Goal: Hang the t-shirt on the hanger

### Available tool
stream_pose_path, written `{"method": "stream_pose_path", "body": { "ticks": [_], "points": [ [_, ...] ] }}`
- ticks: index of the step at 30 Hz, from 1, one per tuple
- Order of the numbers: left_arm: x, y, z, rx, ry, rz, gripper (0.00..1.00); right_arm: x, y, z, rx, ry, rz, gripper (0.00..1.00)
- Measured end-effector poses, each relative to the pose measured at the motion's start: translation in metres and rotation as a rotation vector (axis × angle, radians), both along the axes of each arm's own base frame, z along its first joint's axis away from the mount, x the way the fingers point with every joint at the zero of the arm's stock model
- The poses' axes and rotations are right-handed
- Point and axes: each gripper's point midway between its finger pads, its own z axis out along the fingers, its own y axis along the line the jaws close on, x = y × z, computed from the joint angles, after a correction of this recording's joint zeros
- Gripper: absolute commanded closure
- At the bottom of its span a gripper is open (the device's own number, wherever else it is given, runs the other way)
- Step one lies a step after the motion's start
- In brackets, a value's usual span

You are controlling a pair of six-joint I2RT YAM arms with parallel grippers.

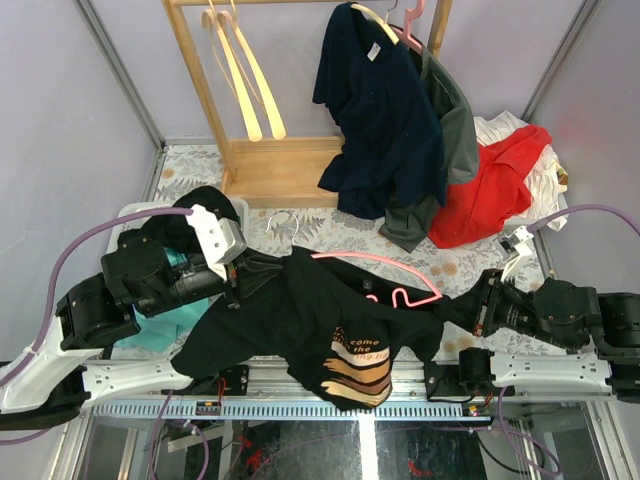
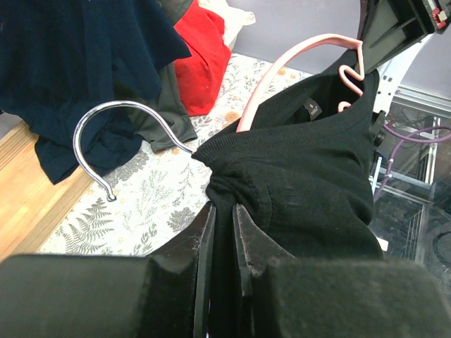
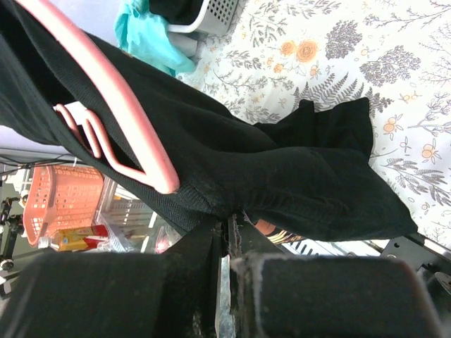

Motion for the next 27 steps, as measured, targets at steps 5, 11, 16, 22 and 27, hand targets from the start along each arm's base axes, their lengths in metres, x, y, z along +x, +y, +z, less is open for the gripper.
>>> {"method": "stream_pose_path", "body": {
  "ticks": [5,11,16,22,27],
  "points": [
    [-0.004,-0.002,-0.001,-0.001,0.01,-0.024,1.0,0.003,-0.006,0.003,0.008,-0.011,-0.022,1.0],
    [-0.004,-0.003,-0.005,0.016,0.018,-0.025,1.0,0.008,-0.011,0.014,0.026,-0.039,-0.031,1.0],
    [-0.002,-0.007,-0.01,0.035,0.027,-0.025,1.0,0.012,-0.016,0.023,0.035,-0.054,-0.039,1.0],
    [0.003,-0.01,-0.013,0.058,0.03,-0.011,1.0,0.015,-0.019,0.031,0.03,-0.067,-0.053,1.0],
    [0.01,-0.006,-0.014,0.08,0.009,0.024,1.0,0.012,-0.01,0.032,0.007,-0.088,-0.021,1.0]
  ]
}}
